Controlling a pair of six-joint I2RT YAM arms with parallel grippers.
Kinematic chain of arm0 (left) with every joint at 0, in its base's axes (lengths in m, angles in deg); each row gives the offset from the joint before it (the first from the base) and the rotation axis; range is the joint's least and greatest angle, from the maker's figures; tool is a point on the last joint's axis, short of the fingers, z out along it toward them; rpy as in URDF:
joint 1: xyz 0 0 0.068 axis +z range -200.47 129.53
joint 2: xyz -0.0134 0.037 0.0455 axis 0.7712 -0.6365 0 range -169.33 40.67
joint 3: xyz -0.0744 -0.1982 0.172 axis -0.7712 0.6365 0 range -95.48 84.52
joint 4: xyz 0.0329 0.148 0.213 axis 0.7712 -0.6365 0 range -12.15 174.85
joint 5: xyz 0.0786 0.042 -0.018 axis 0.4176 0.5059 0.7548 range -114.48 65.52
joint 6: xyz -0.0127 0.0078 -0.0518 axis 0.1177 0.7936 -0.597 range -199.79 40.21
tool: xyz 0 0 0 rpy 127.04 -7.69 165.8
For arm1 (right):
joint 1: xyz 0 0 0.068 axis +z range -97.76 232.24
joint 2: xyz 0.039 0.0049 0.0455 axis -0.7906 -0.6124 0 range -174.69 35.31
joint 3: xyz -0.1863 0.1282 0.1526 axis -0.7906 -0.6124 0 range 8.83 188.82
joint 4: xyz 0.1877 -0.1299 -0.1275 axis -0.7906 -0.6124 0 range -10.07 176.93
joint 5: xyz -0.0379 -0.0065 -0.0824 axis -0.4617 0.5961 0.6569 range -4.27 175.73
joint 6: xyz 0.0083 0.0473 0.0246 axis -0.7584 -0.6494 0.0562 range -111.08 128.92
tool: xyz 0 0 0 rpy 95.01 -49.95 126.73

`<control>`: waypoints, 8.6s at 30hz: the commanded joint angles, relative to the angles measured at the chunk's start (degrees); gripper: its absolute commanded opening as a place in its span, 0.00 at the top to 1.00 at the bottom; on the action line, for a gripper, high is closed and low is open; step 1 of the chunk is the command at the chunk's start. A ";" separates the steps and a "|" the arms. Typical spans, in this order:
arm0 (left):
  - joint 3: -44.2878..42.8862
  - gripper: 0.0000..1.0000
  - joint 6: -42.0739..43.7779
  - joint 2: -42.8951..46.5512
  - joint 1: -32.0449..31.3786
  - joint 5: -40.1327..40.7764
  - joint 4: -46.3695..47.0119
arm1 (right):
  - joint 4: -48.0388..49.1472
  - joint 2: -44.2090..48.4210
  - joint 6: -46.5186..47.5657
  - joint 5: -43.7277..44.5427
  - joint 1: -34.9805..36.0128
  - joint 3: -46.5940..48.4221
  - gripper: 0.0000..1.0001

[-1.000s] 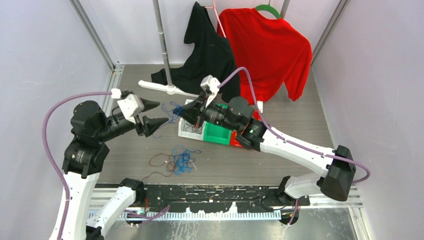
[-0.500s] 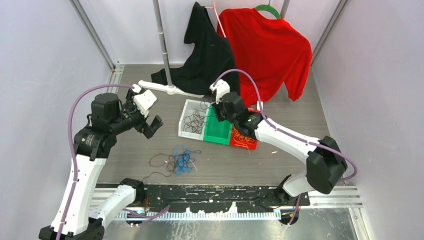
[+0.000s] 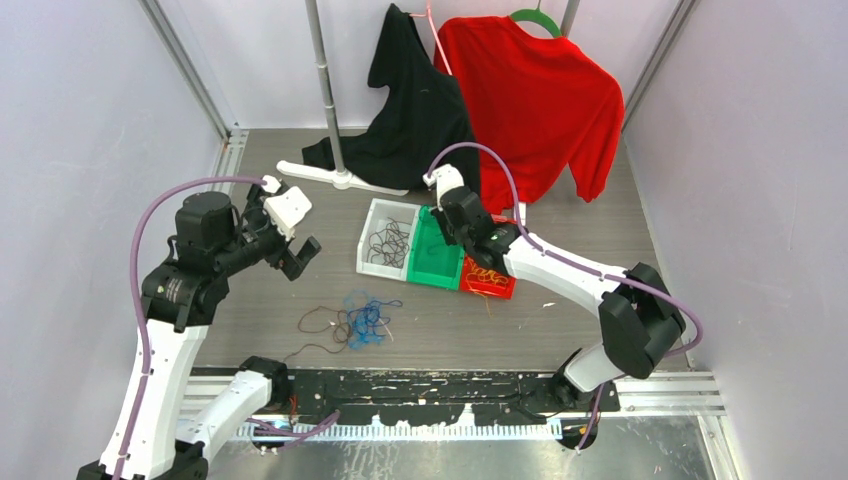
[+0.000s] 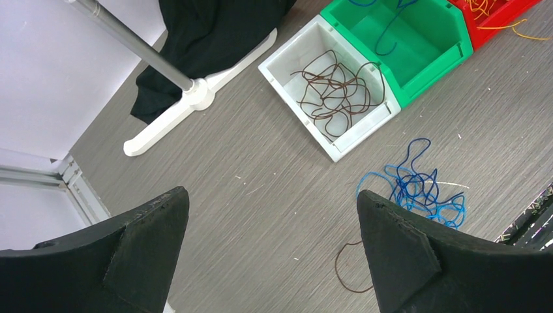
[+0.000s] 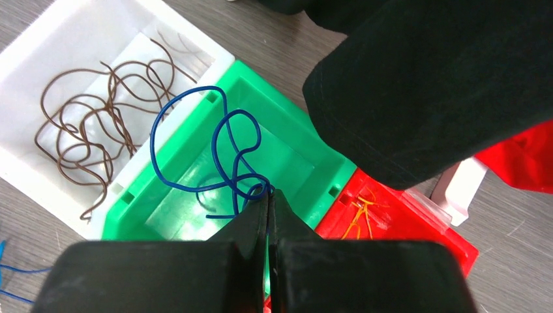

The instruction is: Untangle the cables

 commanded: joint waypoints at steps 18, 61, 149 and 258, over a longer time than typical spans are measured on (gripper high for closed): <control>-4.65 0.01 1.44 -0.31 0.19 -0.37 1.33 | -6.69 0.47 -1.84 0.75 -0.20 6.76 0.52; -1.88 0.01 7.40 1.31 0.22 -5.05 -3.77 | 7.79 -10.08 -34.45 -21.33 19.64 -0.49 0.58; 19.73 0.18 48.60 -23.86 -1.10 -4.00 -5.06 | 7.85 14.71 -20.67 -14.07 -5.59 -1.57 0.37; -7.05 0.34 17.89 7.64 -4.72 -15.21 -21.17 | 40.80 14.24 -16.27 -28.28 13.34 -3.13 0.99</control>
